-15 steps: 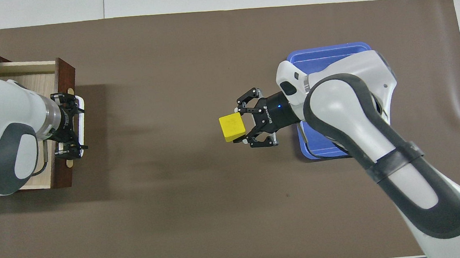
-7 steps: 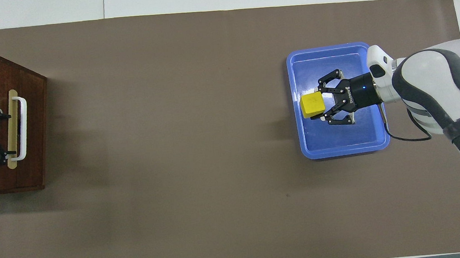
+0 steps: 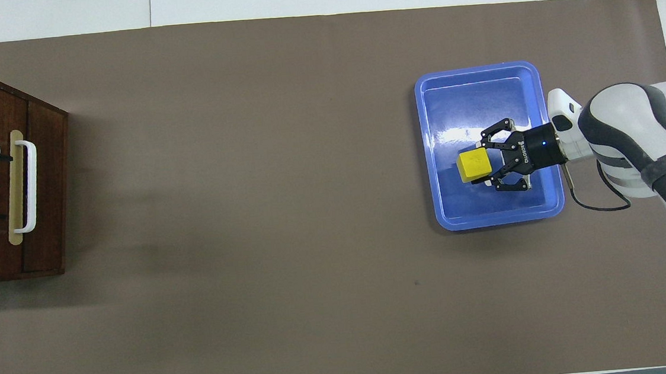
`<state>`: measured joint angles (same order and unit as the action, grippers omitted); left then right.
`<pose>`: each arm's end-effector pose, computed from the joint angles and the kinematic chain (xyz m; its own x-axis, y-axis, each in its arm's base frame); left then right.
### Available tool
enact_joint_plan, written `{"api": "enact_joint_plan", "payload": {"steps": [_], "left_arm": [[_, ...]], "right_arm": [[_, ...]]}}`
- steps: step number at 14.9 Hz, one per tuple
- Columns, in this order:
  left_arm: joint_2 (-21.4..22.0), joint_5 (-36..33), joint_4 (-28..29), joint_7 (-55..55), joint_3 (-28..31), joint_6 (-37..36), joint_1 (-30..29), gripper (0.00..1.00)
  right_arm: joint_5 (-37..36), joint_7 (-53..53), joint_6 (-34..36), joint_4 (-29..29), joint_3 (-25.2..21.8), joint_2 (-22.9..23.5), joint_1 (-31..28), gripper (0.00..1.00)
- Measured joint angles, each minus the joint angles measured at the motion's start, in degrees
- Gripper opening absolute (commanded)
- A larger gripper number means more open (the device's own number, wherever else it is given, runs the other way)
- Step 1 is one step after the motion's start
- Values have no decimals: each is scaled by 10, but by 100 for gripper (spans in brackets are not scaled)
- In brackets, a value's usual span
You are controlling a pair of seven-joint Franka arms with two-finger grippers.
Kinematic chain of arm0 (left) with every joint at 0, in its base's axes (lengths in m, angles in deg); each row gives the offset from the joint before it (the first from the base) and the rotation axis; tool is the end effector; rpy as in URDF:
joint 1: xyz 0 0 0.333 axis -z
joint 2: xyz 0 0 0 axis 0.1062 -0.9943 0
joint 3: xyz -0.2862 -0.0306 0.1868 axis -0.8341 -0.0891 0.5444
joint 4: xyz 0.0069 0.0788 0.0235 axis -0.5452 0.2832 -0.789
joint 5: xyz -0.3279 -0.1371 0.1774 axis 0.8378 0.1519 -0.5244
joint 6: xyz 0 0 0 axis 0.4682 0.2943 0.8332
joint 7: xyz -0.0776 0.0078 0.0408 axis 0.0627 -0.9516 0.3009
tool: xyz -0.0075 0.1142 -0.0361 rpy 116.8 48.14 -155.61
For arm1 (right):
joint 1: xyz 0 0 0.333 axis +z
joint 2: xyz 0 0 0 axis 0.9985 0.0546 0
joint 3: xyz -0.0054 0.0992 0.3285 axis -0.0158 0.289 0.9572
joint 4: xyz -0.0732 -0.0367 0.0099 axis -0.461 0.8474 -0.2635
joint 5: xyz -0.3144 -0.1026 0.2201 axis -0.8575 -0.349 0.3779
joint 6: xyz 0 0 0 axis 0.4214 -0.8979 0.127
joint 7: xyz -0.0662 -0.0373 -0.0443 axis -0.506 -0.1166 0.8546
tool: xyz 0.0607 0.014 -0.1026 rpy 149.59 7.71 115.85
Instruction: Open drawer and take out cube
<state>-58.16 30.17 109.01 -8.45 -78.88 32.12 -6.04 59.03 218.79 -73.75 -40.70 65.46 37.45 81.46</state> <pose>0.5747 0.0406 0.5263 0.2698 0.9608 0.0645 0.9627 -0.2705 0.0023 0.5839 0.0065 0.2812 -0.0346 0.6728 0.7390 0.9939 0.1007 -0.0452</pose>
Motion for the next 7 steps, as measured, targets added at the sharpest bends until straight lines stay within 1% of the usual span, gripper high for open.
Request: {"api": "enact_joint_plan", "payload": {"steps": [2, 3, 5, 7], "left_arm": [[6, 0, -29, -99, -2, -52, 47, 100], [6, 0, -42, -149, -3, -77, 61, 100], [6, 1, -57, -255, -2, -115, 77, 100], [3, 6, -61, -340, 1, -135, 91, 100]], "right_arm": [[0, 5, -15, -17, 2, 1, 0, 0], [0, 18, -30, -27, 3, 1, 0, 0], [0, 39, -47, -39, 3, 1, 0, 0], [0, 42, -52, -44, 3, -1, 0, 0]]}}
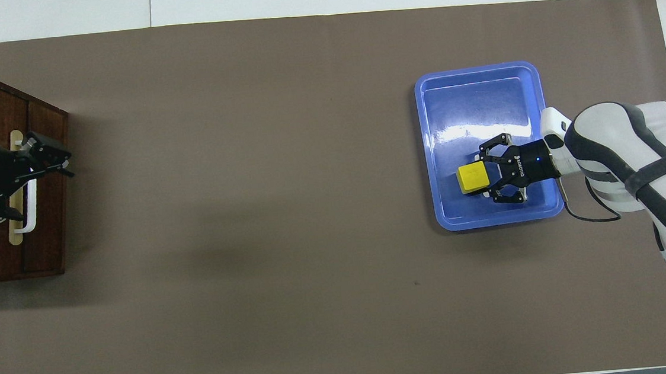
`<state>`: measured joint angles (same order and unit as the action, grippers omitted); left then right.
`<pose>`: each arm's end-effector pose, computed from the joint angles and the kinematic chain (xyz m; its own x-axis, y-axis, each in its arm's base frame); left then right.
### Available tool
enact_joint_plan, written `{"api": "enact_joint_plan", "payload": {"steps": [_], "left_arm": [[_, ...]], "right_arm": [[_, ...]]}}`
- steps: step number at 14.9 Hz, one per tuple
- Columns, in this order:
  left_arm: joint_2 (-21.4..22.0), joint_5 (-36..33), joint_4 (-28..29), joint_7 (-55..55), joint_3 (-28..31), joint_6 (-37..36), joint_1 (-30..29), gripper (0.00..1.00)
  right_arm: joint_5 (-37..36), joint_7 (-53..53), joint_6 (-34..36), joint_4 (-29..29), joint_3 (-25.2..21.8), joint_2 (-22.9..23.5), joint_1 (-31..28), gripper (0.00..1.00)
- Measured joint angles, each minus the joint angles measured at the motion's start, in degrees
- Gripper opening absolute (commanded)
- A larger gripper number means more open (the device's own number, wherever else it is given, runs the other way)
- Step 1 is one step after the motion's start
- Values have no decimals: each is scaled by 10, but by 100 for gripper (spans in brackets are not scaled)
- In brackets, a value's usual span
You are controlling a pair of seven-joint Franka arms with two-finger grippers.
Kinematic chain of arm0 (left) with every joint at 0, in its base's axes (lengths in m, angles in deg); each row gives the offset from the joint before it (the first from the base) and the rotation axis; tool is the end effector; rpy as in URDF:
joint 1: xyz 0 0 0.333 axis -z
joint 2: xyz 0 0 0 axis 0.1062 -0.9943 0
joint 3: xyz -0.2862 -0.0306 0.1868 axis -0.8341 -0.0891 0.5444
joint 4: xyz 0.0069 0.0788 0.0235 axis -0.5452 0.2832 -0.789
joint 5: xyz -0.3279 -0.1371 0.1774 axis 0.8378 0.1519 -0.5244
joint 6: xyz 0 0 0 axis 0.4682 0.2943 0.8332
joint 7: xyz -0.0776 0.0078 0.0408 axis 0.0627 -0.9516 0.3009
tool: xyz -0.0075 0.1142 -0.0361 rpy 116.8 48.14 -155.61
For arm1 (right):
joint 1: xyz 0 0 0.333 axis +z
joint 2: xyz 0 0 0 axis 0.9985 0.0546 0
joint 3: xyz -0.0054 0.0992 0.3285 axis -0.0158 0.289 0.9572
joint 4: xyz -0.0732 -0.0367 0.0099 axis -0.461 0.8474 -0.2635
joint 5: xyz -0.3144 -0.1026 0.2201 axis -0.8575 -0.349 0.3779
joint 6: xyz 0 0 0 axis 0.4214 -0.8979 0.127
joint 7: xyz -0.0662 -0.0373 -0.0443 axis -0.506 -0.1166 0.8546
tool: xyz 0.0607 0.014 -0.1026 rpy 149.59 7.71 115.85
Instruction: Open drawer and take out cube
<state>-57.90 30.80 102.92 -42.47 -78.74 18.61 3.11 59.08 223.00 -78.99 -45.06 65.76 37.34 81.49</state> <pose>0.5580 -0.0479 0.5603 0.8458 0.5313 -0.0485 0.5248 -0.8448 -0.1041 0.5662 0.0023 0.2540 -0.0634 0.7020 0.7094 0.9941 0.1072 -0.0172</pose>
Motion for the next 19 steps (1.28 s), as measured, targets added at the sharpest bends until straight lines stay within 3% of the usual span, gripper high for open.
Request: {"api": "enact_joint_plan", "payload": {"steps": [3, 5, 8, 9, 19], "left_arm": [[-4, 12, -3, -93, 1, -14, 6, 100], [-5, 13, -9, -148, 1, -27, 6, 100], [-5, 15, -11, -215, 1, -45, 9, 100], [-5, 16, -12, -230, 1, -53, 10, 100], [-5, 18, -31, -263, 12, -86, 33, 100]], "right_arm": [[0, 0, -8, -6, 1, -5, 0, 0], [0, 0, -10, -7, 1, -6, 0, 18], [0, 0, -10, -8, 1, -6, 0, 86], [0, 0, -10, -8, 1, -6, 0, 100], [1, -8, 3, -7, 1, -7, 0, 100]]}}
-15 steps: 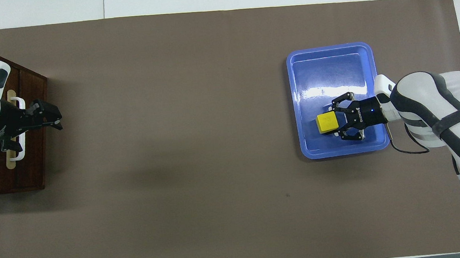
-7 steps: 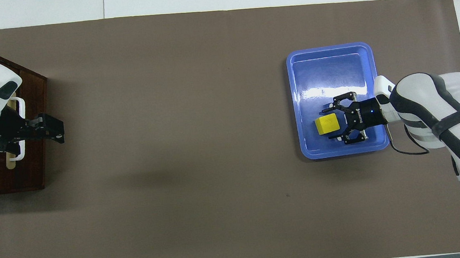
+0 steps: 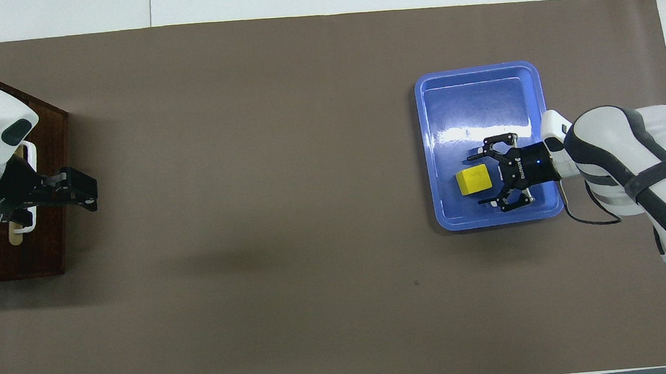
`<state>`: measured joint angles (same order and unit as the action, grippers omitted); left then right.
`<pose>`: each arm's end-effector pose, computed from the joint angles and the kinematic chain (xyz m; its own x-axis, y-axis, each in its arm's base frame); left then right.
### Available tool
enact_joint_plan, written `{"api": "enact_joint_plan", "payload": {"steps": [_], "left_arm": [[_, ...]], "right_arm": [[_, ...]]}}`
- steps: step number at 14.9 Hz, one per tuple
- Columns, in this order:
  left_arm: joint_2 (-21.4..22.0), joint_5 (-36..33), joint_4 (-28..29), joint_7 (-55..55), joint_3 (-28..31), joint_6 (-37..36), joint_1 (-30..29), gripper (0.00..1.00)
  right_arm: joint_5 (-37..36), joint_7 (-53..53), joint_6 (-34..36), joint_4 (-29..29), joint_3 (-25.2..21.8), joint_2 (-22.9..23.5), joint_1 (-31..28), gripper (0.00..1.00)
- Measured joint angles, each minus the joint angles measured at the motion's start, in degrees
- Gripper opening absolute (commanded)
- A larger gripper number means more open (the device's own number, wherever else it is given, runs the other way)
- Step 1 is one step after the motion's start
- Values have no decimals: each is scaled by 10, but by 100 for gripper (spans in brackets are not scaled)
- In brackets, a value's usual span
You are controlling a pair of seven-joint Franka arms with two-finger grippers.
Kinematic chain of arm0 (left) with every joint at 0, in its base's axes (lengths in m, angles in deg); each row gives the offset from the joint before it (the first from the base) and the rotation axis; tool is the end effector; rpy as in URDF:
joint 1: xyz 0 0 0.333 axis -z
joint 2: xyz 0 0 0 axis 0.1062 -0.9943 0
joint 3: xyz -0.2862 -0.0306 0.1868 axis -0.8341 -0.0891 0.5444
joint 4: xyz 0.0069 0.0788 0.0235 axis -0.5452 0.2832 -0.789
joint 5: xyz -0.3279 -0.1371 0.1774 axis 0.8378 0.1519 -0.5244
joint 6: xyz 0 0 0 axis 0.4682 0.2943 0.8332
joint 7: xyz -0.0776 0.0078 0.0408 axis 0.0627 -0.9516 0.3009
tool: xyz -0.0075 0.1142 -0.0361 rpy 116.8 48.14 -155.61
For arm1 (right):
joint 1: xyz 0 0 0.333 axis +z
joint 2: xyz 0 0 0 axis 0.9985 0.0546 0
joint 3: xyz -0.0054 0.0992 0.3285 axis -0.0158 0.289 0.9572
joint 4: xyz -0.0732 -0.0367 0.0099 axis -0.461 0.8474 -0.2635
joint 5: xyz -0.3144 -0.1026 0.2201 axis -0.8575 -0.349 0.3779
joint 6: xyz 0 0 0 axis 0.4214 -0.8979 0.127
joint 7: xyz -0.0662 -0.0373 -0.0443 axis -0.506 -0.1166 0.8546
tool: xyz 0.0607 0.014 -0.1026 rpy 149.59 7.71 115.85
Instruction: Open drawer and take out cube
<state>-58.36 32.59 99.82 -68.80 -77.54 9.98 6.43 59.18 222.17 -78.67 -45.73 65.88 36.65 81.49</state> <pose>0.5434 -0.0698 0.5706 0.9777 0.0727 -0.1969 0.0615 -0.9962 -0.0620 0.5624 0.0045 0.2565 -0.0495 0.6995 0.7129 0.9945 0.1006 -0.0297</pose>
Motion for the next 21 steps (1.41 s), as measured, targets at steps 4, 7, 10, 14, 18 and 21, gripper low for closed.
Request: {"api": "enact_joint_plan", "payload": {"steps": [4, 7, 10, 14, 18, 21], "left_arm": [[1, 0, -5, -7, 1, 0, 0, 100], [4, 0, -5, -7, 4, 0, 0, 100], [9, 0, -6, -7, 5, 0, 0, 100], [12, 0, -13, -40, 6, 0, 0, 100], [12, 0, -27, -58, 6, 6, 0, 100], [12, 0, -28, -58, 6, 8, 0, 100]], "right_arm": [[0, -56, 28, 15, 0, -24, 0, 100], [-5, -87, 40, 16, 0, -55, 0, 100], [-58, -182, 57, 24, 0, -105, 0, 100], [-136, -321, 161, 82, -3, -163, -1, 100], [-215, -440, 208, 151, -8, -184, -4, 100], [-271, -561, 226, 187, -7, -214, -4, 100]]}}
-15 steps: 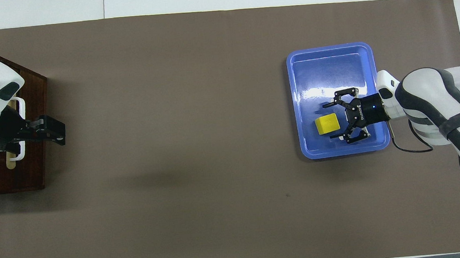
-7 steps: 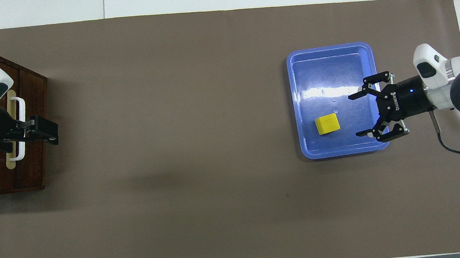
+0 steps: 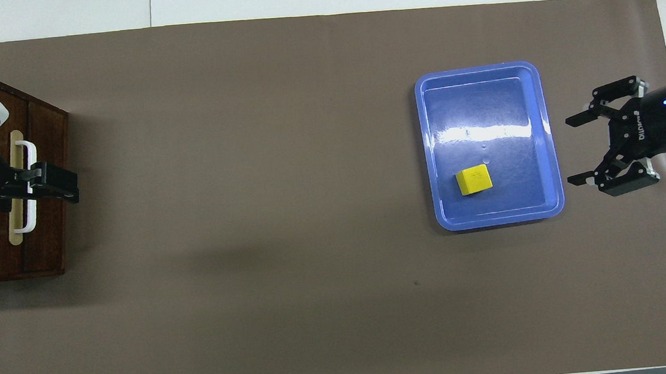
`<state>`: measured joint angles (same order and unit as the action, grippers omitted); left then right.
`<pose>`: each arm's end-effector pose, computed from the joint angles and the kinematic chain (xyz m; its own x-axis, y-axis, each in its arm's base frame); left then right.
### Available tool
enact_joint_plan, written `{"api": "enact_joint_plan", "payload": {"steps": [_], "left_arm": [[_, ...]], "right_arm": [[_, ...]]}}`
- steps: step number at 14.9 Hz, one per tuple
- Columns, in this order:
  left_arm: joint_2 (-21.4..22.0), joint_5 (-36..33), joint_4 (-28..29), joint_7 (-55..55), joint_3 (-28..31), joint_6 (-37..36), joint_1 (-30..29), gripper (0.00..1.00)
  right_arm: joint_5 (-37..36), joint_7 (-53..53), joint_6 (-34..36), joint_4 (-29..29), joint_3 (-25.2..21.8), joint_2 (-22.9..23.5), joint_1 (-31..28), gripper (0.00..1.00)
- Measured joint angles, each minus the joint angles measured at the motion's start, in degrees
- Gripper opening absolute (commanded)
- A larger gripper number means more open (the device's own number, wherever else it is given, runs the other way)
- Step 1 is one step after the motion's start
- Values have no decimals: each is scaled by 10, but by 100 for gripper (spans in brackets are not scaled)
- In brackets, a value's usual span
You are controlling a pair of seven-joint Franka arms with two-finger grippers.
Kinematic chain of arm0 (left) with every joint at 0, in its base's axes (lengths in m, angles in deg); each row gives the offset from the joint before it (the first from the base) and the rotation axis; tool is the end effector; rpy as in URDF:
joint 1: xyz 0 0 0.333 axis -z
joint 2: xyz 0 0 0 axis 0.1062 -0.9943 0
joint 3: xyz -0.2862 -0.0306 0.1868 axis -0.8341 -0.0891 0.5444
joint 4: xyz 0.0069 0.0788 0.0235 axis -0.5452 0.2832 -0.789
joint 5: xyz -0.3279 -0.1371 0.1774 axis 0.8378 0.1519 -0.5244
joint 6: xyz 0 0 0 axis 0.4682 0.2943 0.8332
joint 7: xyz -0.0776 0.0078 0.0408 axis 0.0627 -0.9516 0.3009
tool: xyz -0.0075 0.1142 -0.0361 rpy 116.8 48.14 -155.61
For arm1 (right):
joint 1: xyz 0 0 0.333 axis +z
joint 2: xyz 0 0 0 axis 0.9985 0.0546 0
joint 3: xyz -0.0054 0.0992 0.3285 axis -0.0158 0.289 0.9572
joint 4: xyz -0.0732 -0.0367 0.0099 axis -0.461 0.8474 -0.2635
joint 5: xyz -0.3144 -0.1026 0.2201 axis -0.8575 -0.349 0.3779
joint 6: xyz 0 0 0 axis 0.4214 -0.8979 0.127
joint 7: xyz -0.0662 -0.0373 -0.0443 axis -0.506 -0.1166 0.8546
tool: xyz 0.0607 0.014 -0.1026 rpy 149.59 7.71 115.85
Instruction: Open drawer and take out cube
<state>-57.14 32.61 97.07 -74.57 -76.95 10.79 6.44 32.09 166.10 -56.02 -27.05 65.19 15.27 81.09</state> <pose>0.5447 -0.0651 0.6052 0.9926 -0.0194 -0.1203 -0.0239 -0.9991 -0.0360 0.5473 -0.0128 0.5753 0.3825 0.8527 0.3558 0.9223 -0.3291 -0.2026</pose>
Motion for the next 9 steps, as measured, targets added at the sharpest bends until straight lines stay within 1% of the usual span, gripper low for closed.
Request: {"api": "enact_joint_plan", "payload": {"steps": [3, 5, 9], "left_arm": [[0, 0, 0, 0, 2, 0, 0, 100], [0, 0, 0, 0, 3, 0, 0, 100], [0, 0, 0, 0, 3, 0, 0, 100]], "right_arm": [[-44, -120, 37, 43, 3, -19, 1, 100], [-71, -181, 60, 73, 5, -20, 1, 100], [-137, -313, 95, 112, 6, -20, 2, 100]]}}
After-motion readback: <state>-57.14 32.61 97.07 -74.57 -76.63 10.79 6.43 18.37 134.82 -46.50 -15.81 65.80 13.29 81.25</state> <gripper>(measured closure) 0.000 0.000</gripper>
